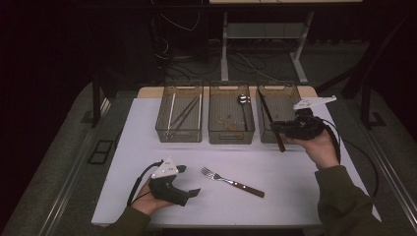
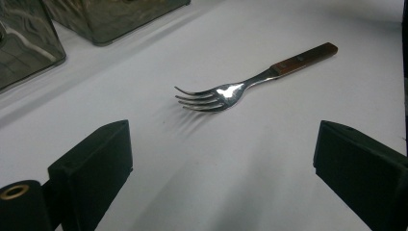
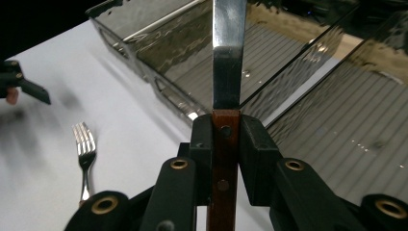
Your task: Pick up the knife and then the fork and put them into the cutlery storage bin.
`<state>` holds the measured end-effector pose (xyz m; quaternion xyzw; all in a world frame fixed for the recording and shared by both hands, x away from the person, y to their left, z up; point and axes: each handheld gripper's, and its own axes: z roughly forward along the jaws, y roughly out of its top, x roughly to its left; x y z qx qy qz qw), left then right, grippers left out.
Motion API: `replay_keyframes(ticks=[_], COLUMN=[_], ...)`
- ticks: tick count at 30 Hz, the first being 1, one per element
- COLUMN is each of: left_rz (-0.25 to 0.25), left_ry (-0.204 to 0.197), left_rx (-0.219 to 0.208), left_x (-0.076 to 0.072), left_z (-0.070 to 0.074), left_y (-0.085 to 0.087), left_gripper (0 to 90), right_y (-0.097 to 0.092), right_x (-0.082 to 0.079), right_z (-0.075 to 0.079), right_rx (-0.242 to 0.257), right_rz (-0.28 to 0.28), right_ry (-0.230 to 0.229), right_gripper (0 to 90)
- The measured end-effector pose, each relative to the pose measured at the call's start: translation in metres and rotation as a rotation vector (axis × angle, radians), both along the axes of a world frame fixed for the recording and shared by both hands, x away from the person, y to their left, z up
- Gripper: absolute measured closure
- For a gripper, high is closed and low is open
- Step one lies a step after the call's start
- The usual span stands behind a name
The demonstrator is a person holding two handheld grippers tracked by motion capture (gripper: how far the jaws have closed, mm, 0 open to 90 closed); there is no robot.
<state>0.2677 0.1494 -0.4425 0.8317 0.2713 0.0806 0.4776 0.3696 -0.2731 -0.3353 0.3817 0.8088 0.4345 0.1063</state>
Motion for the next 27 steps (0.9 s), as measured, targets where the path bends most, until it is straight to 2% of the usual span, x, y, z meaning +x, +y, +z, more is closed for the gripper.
replay_keyframes(ticks=[7, 12, 15, 18, 23, 27], left_rz=[0.014, 0.008, 0.01, 0.054, 0.058, 0.045], left_ry=[-0.004, -0.012, -0.013, -0.014, -0.019, -0.005], left_rx=[0.0, 0.005, 0.015, 0.016, 0.018, 0.03], left_x=[0.006, 0.004, 0.003, 0.004, 0.004, 0.004], left_z=[0.002, 0.001, 0.001, 0.001, 0.001, 0.001], left_y=[0.011, 0.007, 0.005, 0.005, 0.006, 0.005], left_gripper=[5.0, 5.4, 6.1, 9.9, 9.4, 9.4], right_y=[-0.006, -0.014, -0.021, -0.028, -0.037, -0.043], right_x=[0.014, 0.026, 0.032, 0.039, 0.051, 0.059], right_z=[0.014, 0.019, 0.021, 0.021, 0.021, 0.018], right_rx=[-0.023, -0.042, -0.048, -0.056, -0.067, -0.066], right_rz=[-0.051, -0.099, -0.133, -0.165, -0.218, -0.258], right_ry=[-0.033, -0.042, -0.049, -0.058, -0.064, -0.069], right_gripper=[77.3, 77.3, 77.3, 77.2, 77.3, 77.3])
